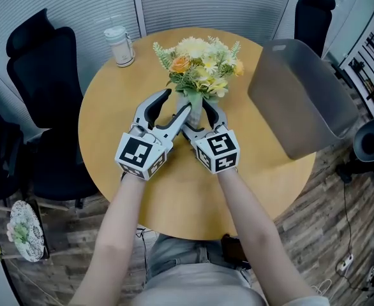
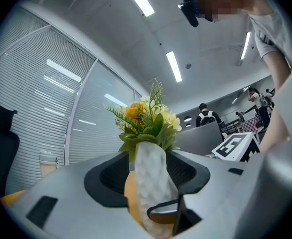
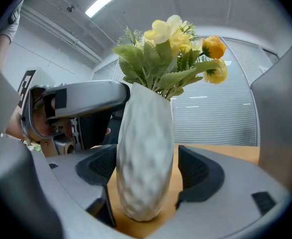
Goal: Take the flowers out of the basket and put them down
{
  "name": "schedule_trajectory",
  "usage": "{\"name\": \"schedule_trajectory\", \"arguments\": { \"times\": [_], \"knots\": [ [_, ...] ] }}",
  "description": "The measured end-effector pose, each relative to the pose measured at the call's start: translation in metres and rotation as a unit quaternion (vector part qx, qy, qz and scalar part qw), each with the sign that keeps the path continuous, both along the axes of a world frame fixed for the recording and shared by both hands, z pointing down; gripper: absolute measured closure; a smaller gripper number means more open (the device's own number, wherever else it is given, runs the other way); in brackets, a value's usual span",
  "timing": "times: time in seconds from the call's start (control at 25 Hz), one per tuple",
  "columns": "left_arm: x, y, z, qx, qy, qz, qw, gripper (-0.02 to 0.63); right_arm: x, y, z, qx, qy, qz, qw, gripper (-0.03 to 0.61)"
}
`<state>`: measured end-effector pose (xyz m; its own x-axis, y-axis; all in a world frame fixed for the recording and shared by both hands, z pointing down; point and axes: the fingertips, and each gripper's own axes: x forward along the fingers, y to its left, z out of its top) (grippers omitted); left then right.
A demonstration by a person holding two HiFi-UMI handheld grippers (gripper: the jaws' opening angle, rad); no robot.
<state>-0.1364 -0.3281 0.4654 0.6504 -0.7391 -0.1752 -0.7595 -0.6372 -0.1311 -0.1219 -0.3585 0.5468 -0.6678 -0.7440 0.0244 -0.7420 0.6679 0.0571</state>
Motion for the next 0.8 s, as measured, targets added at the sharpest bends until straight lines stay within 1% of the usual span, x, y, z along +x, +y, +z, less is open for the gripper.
{"name": "schedule_trajectory", "arguments": {
  "times": [0.24,0.4,0.8],
  "knots": [
    [-0.003,0.007,-0.001,-0.009,0.004,-0.010,0.9999,0.394,0.004,0.009,0.003,-0.015,-0.002,-0.012,1.000,0.187],
    [-0.008,0.011,-0.002,-0.016,0.005,-0.014,0.9998,0.387,0.006,0.013,0.001,-0.023,-0.008,-0.008,1.000,0.176],
    [-0.013,0.021,-0.007,-0.039,0.010,-0.020,0.9990,0.387,0.016,0.032,-0.015,-0.035,-0.002,-0.018,0.999,0.178]
  ]
}}
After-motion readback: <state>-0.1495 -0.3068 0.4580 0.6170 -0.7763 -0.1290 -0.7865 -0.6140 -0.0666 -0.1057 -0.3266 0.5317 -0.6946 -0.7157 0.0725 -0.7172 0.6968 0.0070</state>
